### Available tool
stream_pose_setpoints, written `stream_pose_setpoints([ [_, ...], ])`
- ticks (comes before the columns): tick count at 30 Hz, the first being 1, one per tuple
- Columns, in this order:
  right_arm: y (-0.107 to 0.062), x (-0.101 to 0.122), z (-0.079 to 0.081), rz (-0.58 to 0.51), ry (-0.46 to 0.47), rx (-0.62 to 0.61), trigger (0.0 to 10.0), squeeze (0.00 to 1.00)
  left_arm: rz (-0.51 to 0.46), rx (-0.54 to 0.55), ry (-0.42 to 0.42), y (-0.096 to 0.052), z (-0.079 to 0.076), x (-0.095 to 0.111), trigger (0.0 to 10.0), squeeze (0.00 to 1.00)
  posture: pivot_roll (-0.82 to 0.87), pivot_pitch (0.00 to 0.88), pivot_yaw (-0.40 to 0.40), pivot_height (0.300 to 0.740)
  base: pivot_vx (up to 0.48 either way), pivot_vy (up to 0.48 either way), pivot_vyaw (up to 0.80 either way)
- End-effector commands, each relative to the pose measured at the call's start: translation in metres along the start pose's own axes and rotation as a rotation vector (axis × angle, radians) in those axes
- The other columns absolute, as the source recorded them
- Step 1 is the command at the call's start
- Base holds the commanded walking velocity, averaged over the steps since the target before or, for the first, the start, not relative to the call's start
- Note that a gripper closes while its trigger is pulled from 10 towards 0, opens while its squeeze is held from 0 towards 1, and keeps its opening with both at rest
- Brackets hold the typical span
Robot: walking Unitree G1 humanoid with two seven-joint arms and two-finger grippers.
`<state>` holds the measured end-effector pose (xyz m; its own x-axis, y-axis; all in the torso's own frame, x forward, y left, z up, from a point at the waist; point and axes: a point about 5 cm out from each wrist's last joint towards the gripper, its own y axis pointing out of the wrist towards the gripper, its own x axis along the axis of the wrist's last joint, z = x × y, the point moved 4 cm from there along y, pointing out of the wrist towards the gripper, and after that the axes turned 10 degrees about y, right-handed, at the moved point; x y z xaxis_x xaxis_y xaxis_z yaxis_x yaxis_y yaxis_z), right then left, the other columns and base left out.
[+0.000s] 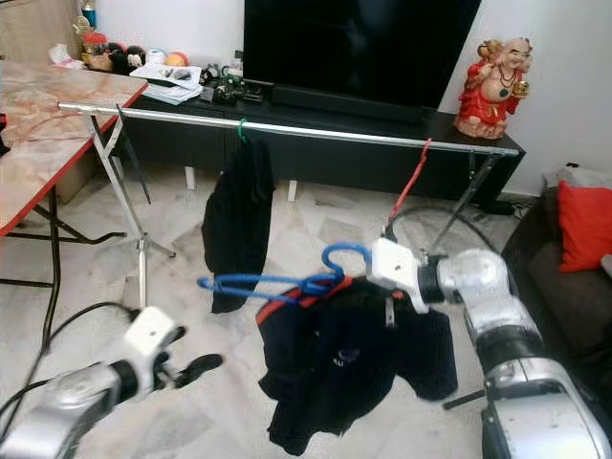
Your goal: Hang hanger
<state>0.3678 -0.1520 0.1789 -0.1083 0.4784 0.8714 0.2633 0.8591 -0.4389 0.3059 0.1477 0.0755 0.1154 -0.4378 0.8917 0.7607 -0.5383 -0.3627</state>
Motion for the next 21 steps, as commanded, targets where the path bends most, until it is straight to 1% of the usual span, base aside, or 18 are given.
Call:
stream_pose_setpoints([
  [1,-0.014,0.018,-0.006,-0.054,-0.04,-0.01,0.0,0.0,-0.012,-0.032,0.018,0.007,-0.007,0.003,10.0,0.0,0.21,0.0,-0.137,0.74,0.0,0.0,0.0],
  [4,-0.014,0.024,-0.003,-0.075,-0.052,0.014,0.0,0.0,-0.025,-0.056,0.022,0.012,-0.012,0.007,10.0,0.0,0.21,0.0,-0.137,0.74,0.0,0.0,0.0],
  [8,-0.014,0.027,-0.002,-0.081,-0.058,0.025,0.0,0.0,-0.03,-0.067,0.032,0.014,-0.014,0.01,10.0,0.0,0.21,0.0,-0.137,0.74,0.0,0.0,0.0],
  [9,-0.015,0.03,-0.001,-0.086,-0.068,0.039,0.0,0.0,-0.045,-0.079,0.046,0.018,-0.016,0.015,10.0,0.0,0.21,0.0,-0.137,0.74,0.0,0.0,0.0],
  [10,-0.015,0.03,-0.001,-0.086,-0.068,0.039,0.0,0.0,-0.045,-0.079,0.046,0.018,-0.016,0.015,10.0,0.0,0.21,0.0,-0.137,0.74,0.0,0.0,0.0],
  [11,-0.016,0.033,0.0,-0.091,-0.077,0.047,0.0,0.0,-0.056,-0.082,0.063,0.023,-0.017,0.02,10.0,0.0,0.2,0.0,-0.141,0.74,0.0,0.0,0.0],
  [13,-0.02,0.04,-0.001,-0.107,-0.094,0.056,0.0,0.0,-0.077,-0.032,0.096,0.033,-0.012,0.029,10.0,0.0,0.2,0.0,-0.142,0.74,0.0,0.0,0.0],
  [14,-0.02,0.041,0.0,-0.11,-0.098,0.06,0.0,0.0,-0.079,-0.02,0.111,0.035,-0.011,0.031,10.0,0.0,0.2,0.0,-0.142,0.74,0.0,0.0,0.0],
  [15,-0.021,0.042,0.0,-0.11,-0.1,0.062,0.0,0.0,-0.081,-0.015,0.121,0.036,-0.011,0.031,10.0,0.0,0.2,0.0,-0.142,0.74,0.0,0.0,0.0],
  [21,-0.024,0.048,0.004,-0.128,-0.105,0.084,0.0,0.0,-0.097,-0.021,0.119,0.041,-0.013,0.035,10.0,0.0,0.19,0.0,-0.143,0.74,0.0,0.0,0.0],
])
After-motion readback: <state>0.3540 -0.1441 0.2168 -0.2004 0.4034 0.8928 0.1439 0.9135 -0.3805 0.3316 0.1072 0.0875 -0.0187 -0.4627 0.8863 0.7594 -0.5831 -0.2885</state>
